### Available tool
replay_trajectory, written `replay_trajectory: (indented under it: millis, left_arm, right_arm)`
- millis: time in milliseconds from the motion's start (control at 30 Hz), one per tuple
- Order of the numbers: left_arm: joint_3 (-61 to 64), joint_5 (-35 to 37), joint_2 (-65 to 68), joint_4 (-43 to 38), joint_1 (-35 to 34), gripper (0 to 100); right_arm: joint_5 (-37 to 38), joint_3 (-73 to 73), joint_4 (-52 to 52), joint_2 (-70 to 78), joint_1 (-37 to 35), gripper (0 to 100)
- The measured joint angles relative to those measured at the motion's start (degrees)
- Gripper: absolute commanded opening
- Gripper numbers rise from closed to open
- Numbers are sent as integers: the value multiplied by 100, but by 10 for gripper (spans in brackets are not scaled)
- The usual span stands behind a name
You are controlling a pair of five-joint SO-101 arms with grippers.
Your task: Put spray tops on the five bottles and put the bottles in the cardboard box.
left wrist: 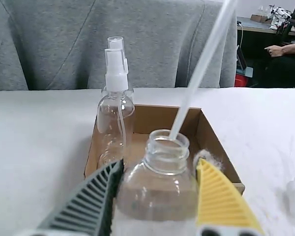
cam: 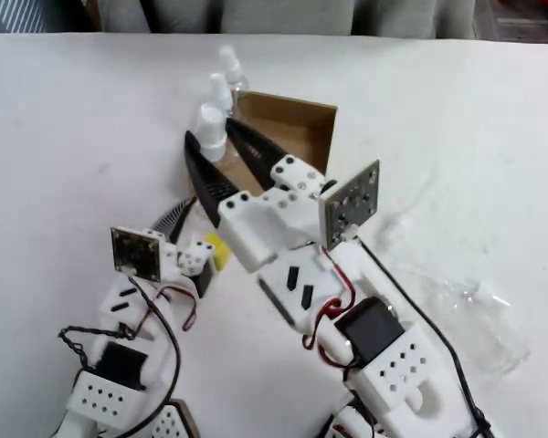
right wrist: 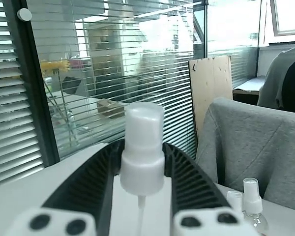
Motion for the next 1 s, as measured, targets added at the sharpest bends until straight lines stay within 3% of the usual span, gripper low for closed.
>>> replay_trajectory:
  millis: [400, 800, 1000]
  left_arm:
    - [0, 0, 0, 0, 0, 49]
    - [0, 0, 0, 0, 0, 49]
    - [0, 0, 0, 0, 0, 49]
  right_arm:
    - [0, 791, -9, 9, 26, 16]
    - [-26, 1723, -1011, 26, 35, 16]
    - [-26, 1723, -1363, 774, 9, 16]
